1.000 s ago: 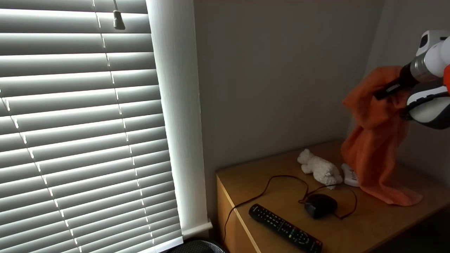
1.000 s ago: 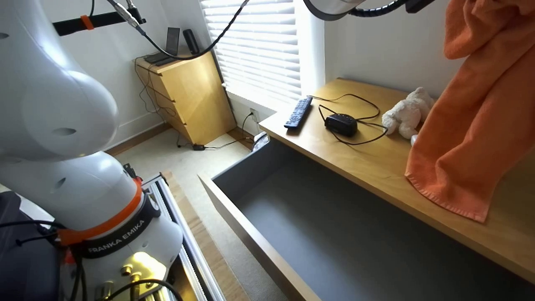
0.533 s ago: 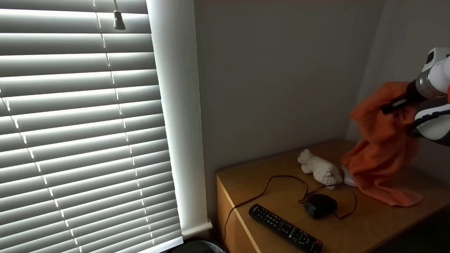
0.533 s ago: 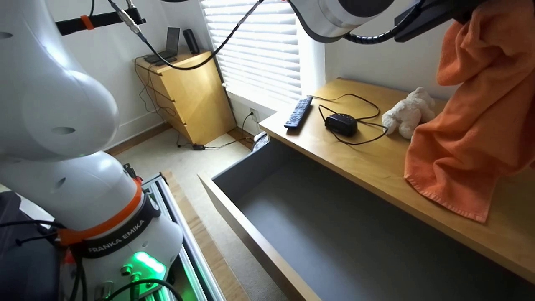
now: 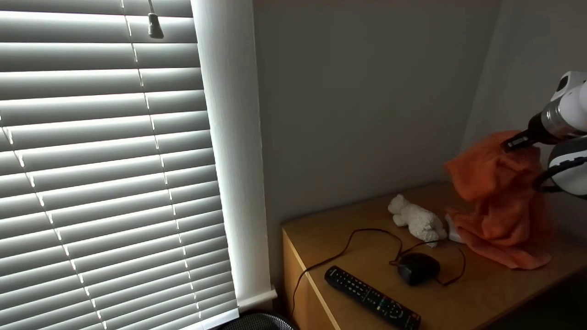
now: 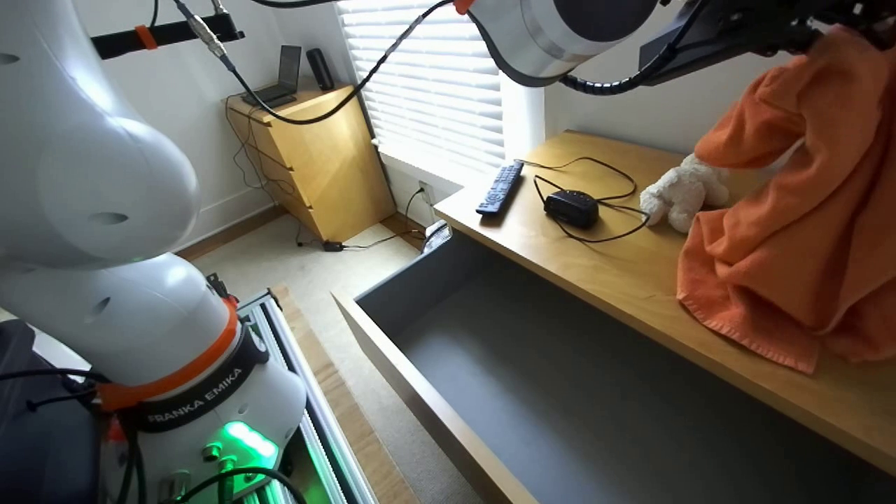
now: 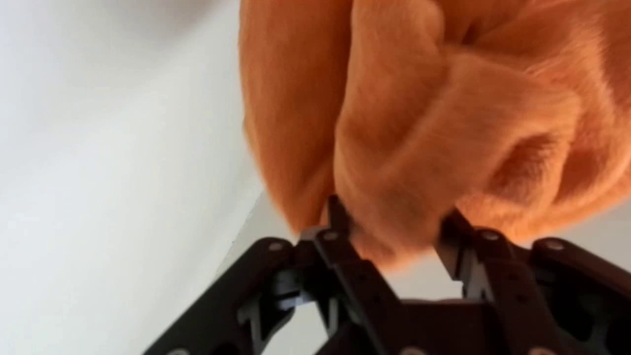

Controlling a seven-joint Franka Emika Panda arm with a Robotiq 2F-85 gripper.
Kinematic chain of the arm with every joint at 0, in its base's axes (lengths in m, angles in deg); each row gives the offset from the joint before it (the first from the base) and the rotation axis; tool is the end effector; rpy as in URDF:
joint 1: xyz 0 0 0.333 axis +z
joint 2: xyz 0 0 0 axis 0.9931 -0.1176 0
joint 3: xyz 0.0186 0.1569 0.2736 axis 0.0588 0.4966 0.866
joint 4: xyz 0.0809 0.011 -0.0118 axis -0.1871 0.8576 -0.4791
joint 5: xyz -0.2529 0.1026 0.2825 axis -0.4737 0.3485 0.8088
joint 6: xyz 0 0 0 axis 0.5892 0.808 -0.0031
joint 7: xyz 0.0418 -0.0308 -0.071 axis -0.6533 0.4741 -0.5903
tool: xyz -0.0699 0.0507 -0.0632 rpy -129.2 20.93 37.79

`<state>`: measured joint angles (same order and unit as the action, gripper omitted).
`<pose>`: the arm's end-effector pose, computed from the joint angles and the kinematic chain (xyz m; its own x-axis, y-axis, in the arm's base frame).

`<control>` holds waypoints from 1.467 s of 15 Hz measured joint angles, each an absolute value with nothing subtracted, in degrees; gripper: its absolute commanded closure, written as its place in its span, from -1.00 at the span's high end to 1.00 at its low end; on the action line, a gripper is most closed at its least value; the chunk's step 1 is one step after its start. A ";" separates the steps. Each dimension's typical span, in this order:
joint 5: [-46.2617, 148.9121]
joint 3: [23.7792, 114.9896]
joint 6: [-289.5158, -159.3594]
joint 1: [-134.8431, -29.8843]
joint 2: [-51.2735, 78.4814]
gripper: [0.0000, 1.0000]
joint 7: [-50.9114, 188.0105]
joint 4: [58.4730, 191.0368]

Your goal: Pick up the orange blanket from the open drawer and put it on the chest of drawer top surface

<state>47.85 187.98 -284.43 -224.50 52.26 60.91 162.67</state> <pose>0.5420 -0.2141 0.3897 0.6979 0.1480 0.7008 -0.2681 -0.8533 0.4472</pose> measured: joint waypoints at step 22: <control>57.74 181.58 -234.52 -216.50 31.87 1.00 53.19 159.53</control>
<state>57.74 181.58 -234.52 -216.50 31.87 53.19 159.53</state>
